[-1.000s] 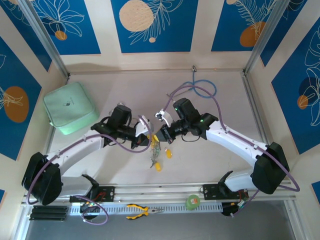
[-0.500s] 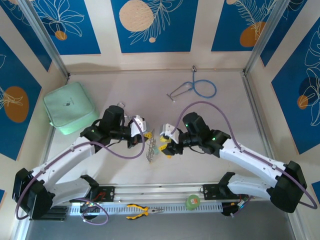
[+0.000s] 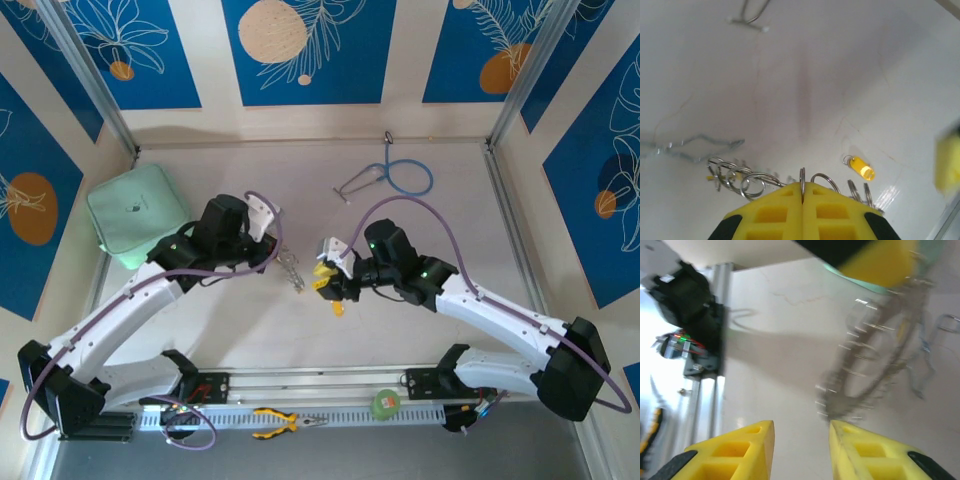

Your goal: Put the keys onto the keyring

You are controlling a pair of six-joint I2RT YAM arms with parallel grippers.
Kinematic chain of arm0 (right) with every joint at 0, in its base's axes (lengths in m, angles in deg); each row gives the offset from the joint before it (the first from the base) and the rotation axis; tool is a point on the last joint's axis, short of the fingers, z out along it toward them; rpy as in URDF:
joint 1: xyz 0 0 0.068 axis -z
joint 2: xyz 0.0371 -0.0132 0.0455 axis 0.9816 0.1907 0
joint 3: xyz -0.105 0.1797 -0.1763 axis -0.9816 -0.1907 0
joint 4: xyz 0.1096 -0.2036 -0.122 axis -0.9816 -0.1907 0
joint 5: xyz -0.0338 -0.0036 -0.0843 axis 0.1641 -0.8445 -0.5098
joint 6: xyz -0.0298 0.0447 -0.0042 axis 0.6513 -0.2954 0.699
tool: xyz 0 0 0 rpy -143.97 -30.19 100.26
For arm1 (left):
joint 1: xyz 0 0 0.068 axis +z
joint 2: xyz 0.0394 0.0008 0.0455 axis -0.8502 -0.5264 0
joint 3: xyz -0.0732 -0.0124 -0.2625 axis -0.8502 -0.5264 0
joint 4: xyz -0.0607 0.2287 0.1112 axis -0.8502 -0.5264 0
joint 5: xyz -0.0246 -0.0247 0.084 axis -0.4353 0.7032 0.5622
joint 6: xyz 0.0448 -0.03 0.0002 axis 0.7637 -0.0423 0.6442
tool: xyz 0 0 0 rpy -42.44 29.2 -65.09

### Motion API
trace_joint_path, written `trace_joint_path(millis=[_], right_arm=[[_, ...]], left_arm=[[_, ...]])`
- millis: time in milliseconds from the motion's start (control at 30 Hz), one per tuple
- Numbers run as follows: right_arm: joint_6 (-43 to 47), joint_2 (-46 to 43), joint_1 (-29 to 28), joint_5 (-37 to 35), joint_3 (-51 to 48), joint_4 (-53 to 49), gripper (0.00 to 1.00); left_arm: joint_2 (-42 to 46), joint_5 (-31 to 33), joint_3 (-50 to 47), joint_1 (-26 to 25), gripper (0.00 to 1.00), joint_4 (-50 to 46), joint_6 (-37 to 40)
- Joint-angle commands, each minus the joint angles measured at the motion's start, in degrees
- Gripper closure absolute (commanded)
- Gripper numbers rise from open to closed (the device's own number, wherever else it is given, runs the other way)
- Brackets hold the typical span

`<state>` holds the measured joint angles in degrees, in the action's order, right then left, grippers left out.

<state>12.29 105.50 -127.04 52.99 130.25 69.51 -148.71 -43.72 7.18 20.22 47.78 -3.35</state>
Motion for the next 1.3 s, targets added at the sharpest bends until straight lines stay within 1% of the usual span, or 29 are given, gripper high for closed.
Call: trace_joint_path(millis=[0, 33, 100, 233, 333, 433, 533, 633, 800, 900, 1000, 1167, 1267], right_arm=[[-3.75, 1.96, -6.12, 1.06, 0.81, 6.82, 0.68], [-4.98, 2.96, -7.38, -0.35, -0.24, 10.36, 0.69], [-6.56, 5.36, -9.46, -6.67, -2.09, 16.48, 0.69], [-4.79, 11.23, -11.93, -11.61, -4.41, 26.20, 0.72], [-5.62, 14.16, -13.19, -17.59, -6.51, 32.67, 0.76], [-5.34, 14.72, -14.00, -23.44, -8.57, 37.89, 0.76], [-3.69, 14.60, -14.34, -27.07, -10.60, 42.22, 0.75], [-1.37, 14.48, -14.39, -28.12, -12.27, 45.82, 0.75], [2.66, 14.06, -14.96, -29.11, -13.34, 48.50, 0.76], [4.14, 14.46, -15.15, -32.15, -13.55, 49.90, 0.77], [4.46, 14.21, -15.16, -33.32, -14.35, 51.92, 0.79], [4.92, 12.62, -15.10, -34.18, -15.41, 52.11, 0.80], [5.43, 10.98, -14.85, -33.47, -16.40, 51.38, 0.80]], left_arm=[[-3.27, 5.72, 4.80, -0.31, 1.00, -10.16, -23.19], [-4.43, 5.28, 6.57, -0.23, 1.00, -13.46, -27.89], [-7.18, 4.15, 10.25, -0.22, 1.00, -19.70, -35.41], [-11.27, 0.89, 16.70, 0.04, 1.00, -29.34, -46.93], [-12.70, -1.76, 19.30, 0.15, 1.00, -32.21, -53.25], [-13.54, -4.37, 20.32, 0.16, 1.00, -33.43, -58.29], [-13.86, -7.60, 19.38, 0.17, 1.00, -32.58, -63.23], [-14.55, -10.28, 18.73, 0.14, 1.00, -31.34, -66.36], [-15.82, -12.83, 18.87, 0.14, 1.00, -30.99, -68.75], [-16.26, -13.01, 19.24, 0.27, 1.00, -31.58, -69.52], [-16.49, -13.33, 19.51, 0.49, 1.00, -31.78, -70.01], [-16.85, -13.74, 19.77, 0.85, 1.00, -31.95, -69.98], [-17.03, -13.83, 19.81, 1.08, 1.00, -32.13, -69.68]])
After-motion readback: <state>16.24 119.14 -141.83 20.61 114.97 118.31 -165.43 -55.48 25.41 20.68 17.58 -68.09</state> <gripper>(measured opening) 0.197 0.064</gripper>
